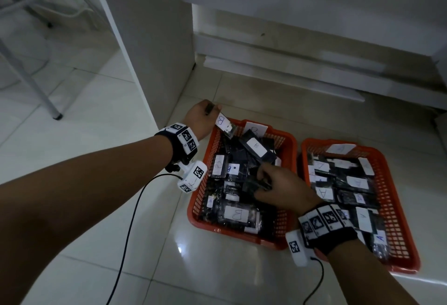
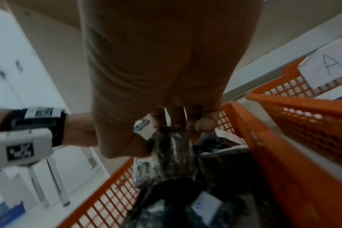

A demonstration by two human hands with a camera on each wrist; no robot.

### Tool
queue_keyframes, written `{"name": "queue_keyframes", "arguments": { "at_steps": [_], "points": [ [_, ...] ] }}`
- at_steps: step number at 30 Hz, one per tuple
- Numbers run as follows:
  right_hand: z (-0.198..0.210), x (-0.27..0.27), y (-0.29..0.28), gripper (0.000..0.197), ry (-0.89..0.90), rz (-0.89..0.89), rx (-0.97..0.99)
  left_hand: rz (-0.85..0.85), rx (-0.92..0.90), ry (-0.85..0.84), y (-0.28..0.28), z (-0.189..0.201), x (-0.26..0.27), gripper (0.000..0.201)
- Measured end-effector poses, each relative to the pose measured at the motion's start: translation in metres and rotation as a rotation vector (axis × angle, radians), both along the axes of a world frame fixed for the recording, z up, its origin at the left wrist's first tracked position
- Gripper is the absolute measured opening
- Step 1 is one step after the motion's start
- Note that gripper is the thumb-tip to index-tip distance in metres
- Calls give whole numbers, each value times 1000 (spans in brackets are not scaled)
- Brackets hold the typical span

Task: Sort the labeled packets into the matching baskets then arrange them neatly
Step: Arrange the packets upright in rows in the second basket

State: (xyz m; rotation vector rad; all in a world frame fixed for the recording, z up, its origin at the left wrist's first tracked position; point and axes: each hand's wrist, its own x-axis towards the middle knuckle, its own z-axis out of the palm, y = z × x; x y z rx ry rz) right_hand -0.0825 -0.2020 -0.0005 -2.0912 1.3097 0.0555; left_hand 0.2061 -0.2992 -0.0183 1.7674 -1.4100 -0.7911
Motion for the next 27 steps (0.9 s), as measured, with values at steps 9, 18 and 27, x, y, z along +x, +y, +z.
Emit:
{"name": "queue_keyframes", "arguments": {
  "at_steps": [9,18,27],
  "points": [
    [-34,75,21,24,-227,25,142,27,-34,27,3,5,10,31],
    [-37,15,32,49,236,267,46,13,-21,10,-5,-6,6,32],
    [-7,-29,-3,19,-74,15,214,-12,-5,0,-11,-6,-16,37]
  ]
}}
